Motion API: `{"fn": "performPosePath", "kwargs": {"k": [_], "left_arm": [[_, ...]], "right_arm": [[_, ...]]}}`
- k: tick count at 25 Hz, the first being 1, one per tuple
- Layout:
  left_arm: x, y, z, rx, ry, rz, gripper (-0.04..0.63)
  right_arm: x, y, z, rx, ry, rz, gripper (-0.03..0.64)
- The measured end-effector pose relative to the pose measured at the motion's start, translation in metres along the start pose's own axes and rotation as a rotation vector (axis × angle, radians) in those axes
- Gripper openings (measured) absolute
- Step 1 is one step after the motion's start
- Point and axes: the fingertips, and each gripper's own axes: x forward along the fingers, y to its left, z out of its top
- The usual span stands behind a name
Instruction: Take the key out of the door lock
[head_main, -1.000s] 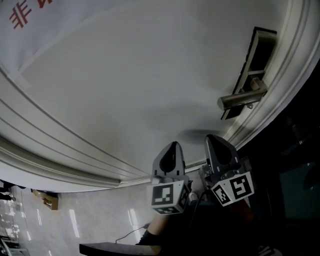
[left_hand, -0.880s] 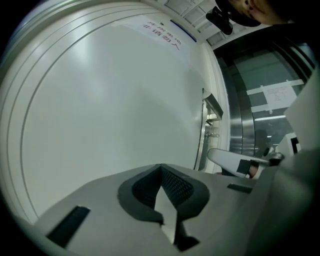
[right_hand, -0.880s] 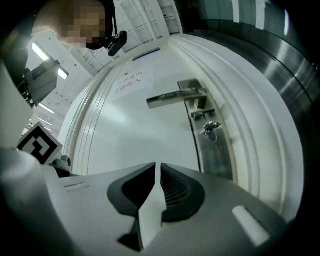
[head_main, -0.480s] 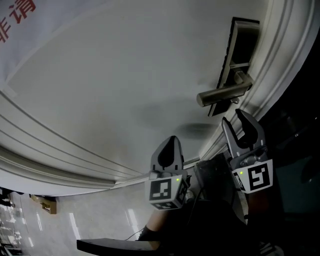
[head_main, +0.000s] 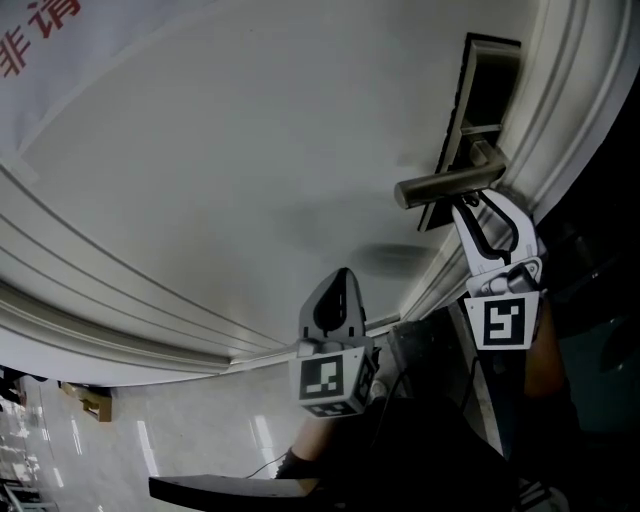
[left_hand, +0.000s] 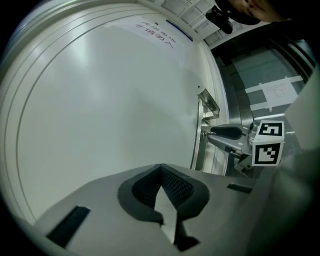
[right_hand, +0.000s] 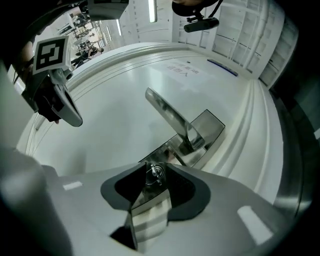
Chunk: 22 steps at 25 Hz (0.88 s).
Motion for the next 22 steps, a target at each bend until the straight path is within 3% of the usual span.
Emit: {"fn": "performPosePath", "kwargs": {"k": [2,9,22], "left_arm": [[-0.001,0.003,0.002,-0.014,0.015,0.02,0.0],[-0.003,0.01,0.001,-0.003,-0.012,0.01,0.0],[-0.005,0.012,0.002,-0.008,-0.008,0.009,0.0]], "right_arm": [[0.002,0.001,-0.002,-0.034,0.018,0.006,0.12],[0.005,0.001,-0.001,-0.154,0.029,-0.009,0.014],[0.003,0.003,-0.001,-0.271,0.049,-0.011,0.012]]}}
